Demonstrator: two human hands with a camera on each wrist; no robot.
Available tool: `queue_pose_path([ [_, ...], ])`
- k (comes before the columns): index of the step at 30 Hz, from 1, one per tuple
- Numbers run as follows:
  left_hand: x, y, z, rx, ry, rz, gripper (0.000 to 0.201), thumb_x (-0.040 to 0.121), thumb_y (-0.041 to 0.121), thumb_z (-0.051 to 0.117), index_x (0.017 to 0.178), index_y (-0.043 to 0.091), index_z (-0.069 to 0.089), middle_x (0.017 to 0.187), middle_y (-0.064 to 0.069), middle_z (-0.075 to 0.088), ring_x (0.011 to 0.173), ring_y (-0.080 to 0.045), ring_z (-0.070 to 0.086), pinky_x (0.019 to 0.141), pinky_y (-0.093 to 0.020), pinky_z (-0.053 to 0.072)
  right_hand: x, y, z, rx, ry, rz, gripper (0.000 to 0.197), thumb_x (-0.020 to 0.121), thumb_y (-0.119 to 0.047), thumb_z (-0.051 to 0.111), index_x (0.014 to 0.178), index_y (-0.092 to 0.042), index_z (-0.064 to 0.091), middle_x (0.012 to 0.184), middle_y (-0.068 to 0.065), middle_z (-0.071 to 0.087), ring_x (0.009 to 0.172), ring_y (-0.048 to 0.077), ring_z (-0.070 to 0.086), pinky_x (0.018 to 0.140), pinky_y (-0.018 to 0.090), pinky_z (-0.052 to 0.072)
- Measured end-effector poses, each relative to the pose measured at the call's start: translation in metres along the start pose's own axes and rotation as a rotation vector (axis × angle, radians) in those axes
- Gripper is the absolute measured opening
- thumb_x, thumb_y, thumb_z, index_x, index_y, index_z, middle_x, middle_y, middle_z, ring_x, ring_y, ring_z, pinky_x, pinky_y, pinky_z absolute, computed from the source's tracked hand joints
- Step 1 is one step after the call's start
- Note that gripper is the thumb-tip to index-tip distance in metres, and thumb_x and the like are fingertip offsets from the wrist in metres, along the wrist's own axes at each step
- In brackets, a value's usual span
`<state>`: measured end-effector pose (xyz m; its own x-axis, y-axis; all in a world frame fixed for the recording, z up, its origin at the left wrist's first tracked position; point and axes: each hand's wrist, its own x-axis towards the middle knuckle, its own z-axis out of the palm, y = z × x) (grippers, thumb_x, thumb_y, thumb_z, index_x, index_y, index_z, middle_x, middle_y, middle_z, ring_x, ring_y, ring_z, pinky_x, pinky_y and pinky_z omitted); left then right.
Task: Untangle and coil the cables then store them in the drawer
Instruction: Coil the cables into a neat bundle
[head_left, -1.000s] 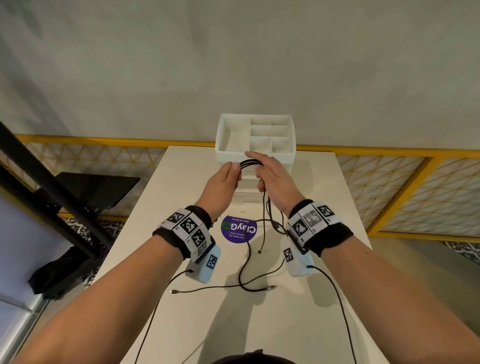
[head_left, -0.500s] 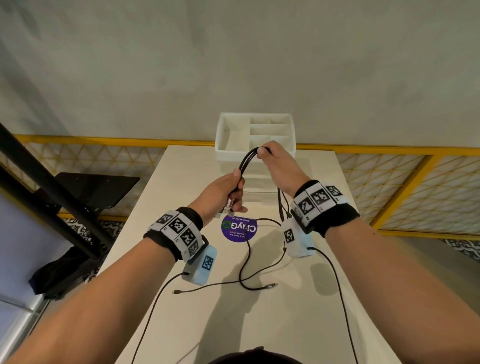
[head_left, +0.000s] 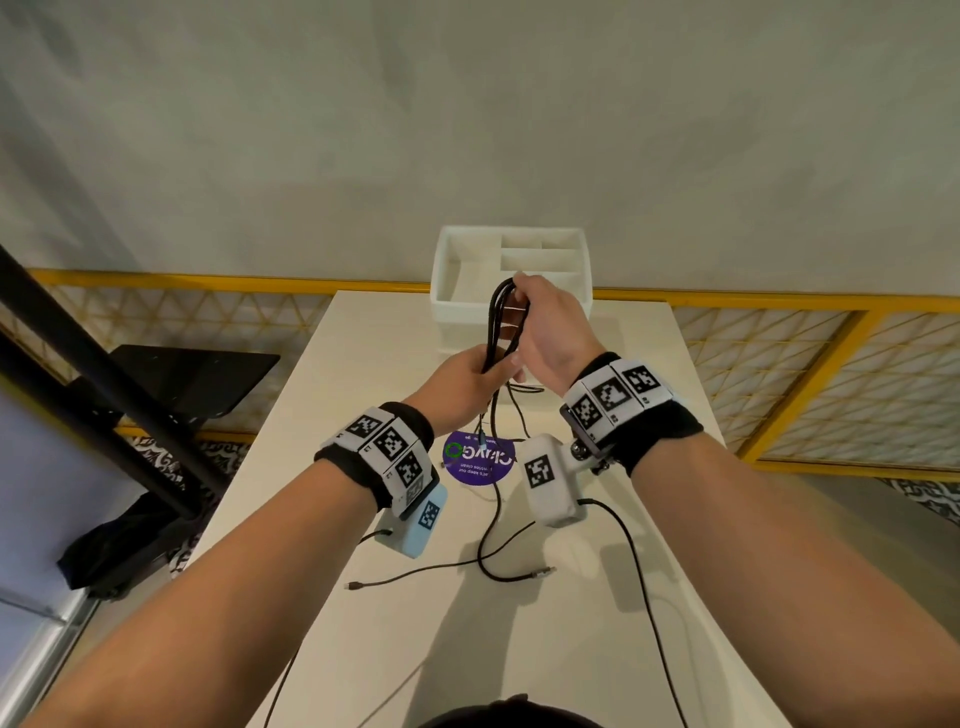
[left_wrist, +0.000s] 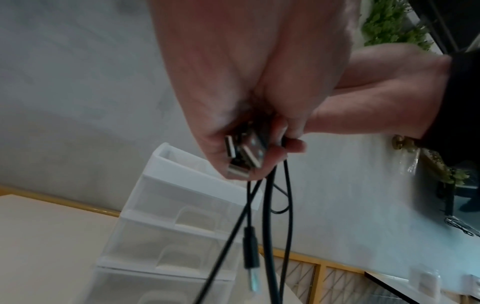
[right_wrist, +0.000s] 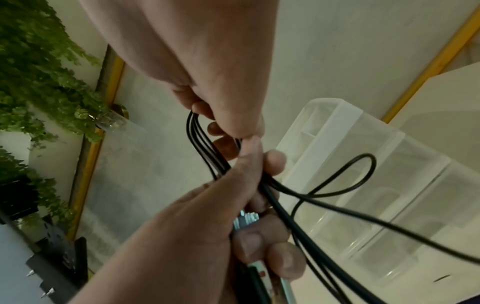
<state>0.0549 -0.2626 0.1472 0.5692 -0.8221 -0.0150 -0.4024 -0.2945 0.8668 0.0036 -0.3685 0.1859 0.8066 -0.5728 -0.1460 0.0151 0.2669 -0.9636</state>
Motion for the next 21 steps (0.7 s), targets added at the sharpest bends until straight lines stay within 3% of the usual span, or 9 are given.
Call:
queue_pose_path([
  [3,0.0,0.003,0.0,-0.039,-0.002,0.015,0.035,0.1,0.038,0.035,0.077,0.018,0.052,0.061,0.004,0.039,0.054,-0.012,0.038,0.042,-0.007,0.032,0.001,-0.002,-0.002,0.029,-0.027,-0.002,0.025,0.097,-0.029,0.037,0.099,-0.006,0.048,0.101,0.023,0.063,0.064,0.021,0.059,0.041,0.026,0.039],
  [4,0.002,0.004,-0.001,-0.045,0.005,0.021,0.036,0.101,0.037,0.033,0.076,0.017,0.051,0.062,0.004,0.039,0.055,-0.012,0.038,0.042,-0.006,0.032,0.002,-0.003,-0.003,0.055,-0.04,-0.019,0.026,0.097,-0.027,0.038,0.102,-0.005,0.05,0.105,0.024,0.064,0.07,0.02,0.062,0.043,0.027,0.042],
  [6,0.004,0.008,-0.005,-0.052,0.033,0.042,0.036,0.101,0.035,0.031,0.076,0.016,0.048,0.063,0.003,0.039,0.055,-0.012,0.038,0.041,-0.006,0.032,-0.001,-0.004,-0.007,0.132,-0.106,-0.054,0.025,0.095,-0.022,0.036,0.101,-0.005,0.053,0.101,0.017,0.063,0.084,0.022,0.062,0.058,0.034,0.045],
  [8,0.007,0.01,-0.01,-0.088,0.08,0.06,0.037,0.102,0.036,0.031,0.074,0.017,0.047,0.062,0.003,0.041,0.054,-0.012,0.039,0.041,-0.009,0.033,-0.005,0.003,-0.01,0.179,-0.186,-0.067,0.024,0.09,-0.01,0.034,0.105,-0.009,0.053,0.099,0.009,0.058,0.086,0.022,0.056,0.067,0.034,0.045],
  [11,0.011,0.014,-0.021,-0.111,0.166,0.06,0.038,0.101,0.038,0.03,0.074,0.018,0.046,0.059,0.004,0.04,0.052,-0.013,0.039,0.04,-0.011,0.032,-0.013,0.026,-0.014,-0.176,-0.167,-0.113,0.044,0.082,0.008,0.039,0.119,-0.013,0.047,0.103,0.001,0.056,0.092,0.02,0.057,0.077,0.028,0.048],
  [13,0.015,0.014,-0.028,-0.092,0.206,0.051,0.039,0.101,0.039,0.03,0.072,0.019,0.046,0.058,0.003,0.038,0.052,-0.014,0.039,0.043,-0.014,0.033,-0.019,0.045,-0.017,-0.331,-0.139,-0.165,0.03,0.091,0.0,0.044,0.117,-0.013,0.052,0.098,0.0,0.056,0.082,0.016,0.059,0.071,0.02,0.048],
  [15,0.017,0.014,-0.034,-0.085,0.221,0.034,0.039,0.101,0.041,0.03,0.071,0.02,0.046,0.058,0.002,0.036,0.051,-0.013,0.039,0.044,-0.014,0.034,-0.025,0.06,-0.023,-0.312,-0.116,-0.171,0.015,0.098,-0.016,0.045,0.104,-0.014,0.058,0.086,0.0,0.057,0.072,0.013,0.056,0.068,0.021,0.048],
  [18,0.018,0.012,-0.042,-0.121,0.229,0.006,0.039,0.101,0.041,0.03,0.071,0.02,0.045,0.059,0.003,0.035,0.052,-0.012,0.038,0.05,-0.017,0.036,-0.024,0.079,-0.034,-0.39,-0.069,-0.138,0.023,0.096,-0.034,0.048,0.087,-0.017,0.061,0.076,-0.004,0.057,0.068,0.011,0.055,0.067,0.022,0.048],
  [21,0.015,0.012,-0.043,-0.107,0.218,-0.001,0.04,0.101,0.041,0.029,0.071,0.02,0.045,0.06,0.003,0.035,0.054,-0.012,0.038,0.051,-0.017,0.036,-0.02,0.094,-0.041,-0.463,-0.08,-0.071,0.025,0.093,-0.037,0.052,0.09,-0.016,0.065,0.073,-0.003,0.06,0.068,0.013,0.059,0.068,0.023,0.051],
])
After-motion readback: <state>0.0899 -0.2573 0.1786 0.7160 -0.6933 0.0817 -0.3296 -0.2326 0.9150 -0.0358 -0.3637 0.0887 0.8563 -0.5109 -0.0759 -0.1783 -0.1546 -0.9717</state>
